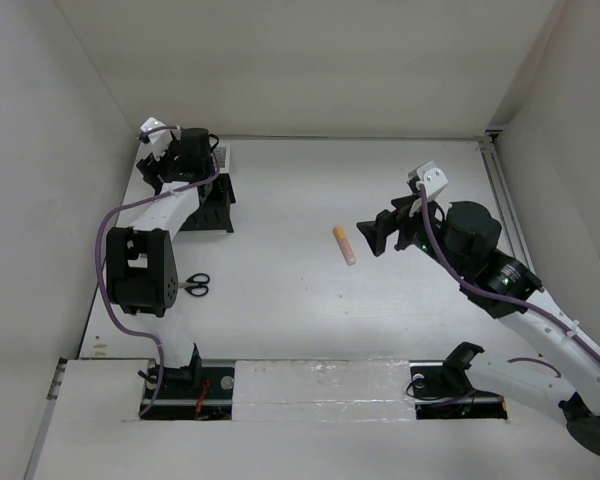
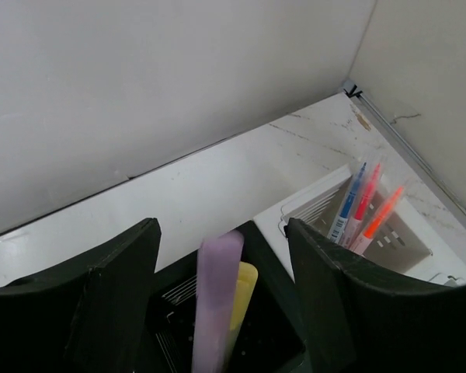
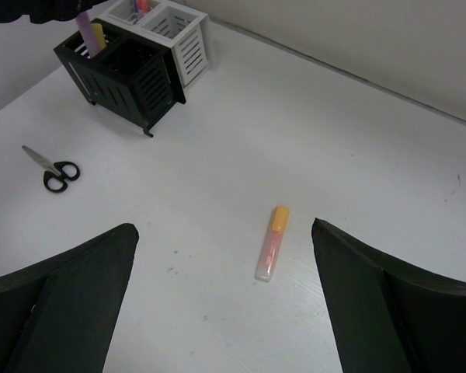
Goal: Sort the stationery into containers
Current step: Place the stationery in the storage box, then pick up the stationery from the center of the board, then place the stationery in the storage box.
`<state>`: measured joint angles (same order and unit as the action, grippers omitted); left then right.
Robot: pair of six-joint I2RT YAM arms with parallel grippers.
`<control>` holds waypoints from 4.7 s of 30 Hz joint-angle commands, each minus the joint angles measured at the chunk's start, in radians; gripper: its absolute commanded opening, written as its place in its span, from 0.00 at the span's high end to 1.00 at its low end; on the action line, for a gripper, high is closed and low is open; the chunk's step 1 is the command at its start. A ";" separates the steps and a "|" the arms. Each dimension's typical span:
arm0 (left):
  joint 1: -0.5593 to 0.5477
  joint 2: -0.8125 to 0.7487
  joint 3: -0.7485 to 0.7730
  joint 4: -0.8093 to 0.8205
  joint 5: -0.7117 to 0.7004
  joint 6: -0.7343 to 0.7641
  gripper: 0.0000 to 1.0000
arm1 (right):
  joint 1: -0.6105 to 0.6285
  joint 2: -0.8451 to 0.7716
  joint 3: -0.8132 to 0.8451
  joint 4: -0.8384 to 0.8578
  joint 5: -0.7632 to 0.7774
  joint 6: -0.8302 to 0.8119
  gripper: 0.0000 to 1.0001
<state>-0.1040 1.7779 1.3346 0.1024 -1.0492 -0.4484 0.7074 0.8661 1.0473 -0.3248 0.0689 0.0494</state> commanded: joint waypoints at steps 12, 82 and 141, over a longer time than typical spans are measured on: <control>-0.045 -0.178 0.136 -0.165 0.068 -0.065 0.14 | -0.005 0.010 0.005 0.076 -0.017 0.007 0.00; -0.727 0.672 0.579 -0.896 0.625 -0.607 1.00 | -0.023 -0.291 0.122 -0.175 0.368 0.026 0.00; -0.033 0.008 0.038 0.264 -0.273 0.211 1.00 | -0.023 -0.174 -0.001 0.061 0.123 0.018 0.00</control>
<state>-0.1379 1.8339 1.3808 0.3405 -1.3106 -0.2207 0.6922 0.6891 1.0439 -0.3279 0.2043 0.0685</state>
